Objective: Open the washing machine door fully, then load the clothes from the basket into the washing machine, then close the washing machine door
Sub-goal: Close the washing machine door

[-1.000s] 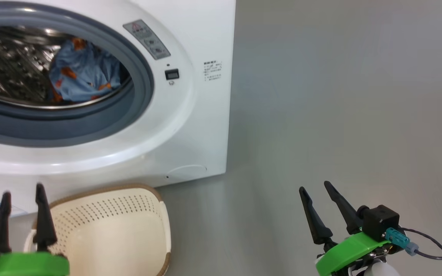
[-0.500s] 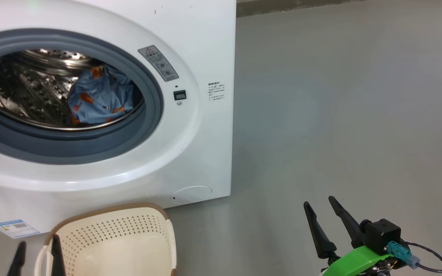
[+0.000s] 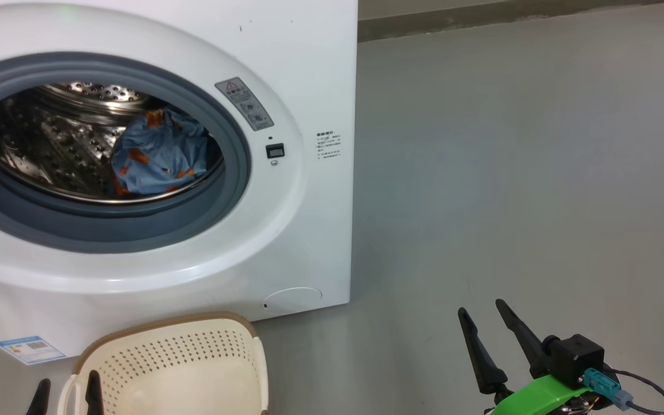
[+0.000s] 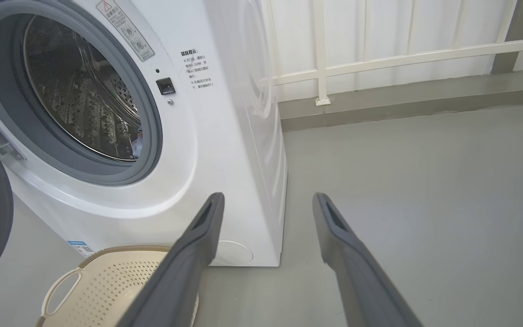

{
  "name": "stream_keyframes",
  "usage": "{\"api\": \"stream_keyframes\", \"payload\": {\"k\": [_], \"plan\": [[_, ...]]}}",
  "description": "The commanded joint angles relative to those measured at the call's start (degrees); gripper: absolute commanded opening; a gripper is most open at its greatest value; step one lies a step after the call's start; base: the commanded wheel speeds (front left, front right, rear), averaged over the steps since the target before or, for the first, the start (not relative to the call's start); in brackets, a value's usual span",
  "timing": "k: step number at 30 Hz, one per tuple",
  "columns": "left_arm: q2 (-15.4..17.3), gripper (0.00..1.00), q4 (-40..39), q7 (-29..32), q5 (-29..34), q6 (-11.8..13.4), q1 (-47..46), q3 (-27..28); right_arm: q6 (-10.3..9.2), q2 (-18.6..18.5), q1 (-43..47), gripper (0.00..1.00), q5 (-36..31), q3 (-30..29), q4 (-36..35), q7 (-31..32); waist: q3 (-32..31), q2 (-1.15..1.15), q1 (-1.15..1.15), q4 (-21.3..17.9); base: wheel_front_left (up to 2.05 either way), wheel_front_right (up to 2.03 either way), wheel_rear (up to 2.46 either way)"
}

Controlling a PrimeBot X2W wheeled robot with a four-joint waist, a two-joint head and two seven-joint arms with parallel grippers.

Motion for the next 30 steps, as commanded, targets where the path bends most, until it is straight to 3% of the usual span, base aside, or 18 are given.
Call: {"api": "stream_keyframes", "payload": {"k": [1, 30], "plan": [[0.3, 1.0, -1.9, -0.4, -0.4, -0.1, -0.3, 1.6, 0.09, 0.2, 0.2, 1.0, -0.8, 1.2, -1.6, -0.3, -0.1, 0.0, 0.0, 0.1, 0.0, 0.0, 0.0], [0.3, 1.0, -1.5, -0.4, -0.7, 1.3, 0.6, 0.9, 0.09, 0.2, 0.7, 1.0, -0.8, 1.0, -1.7, -0.3, -0.7, 0.0, 0.0, 0.8, 0.0, 0.0, 0.0]]}}
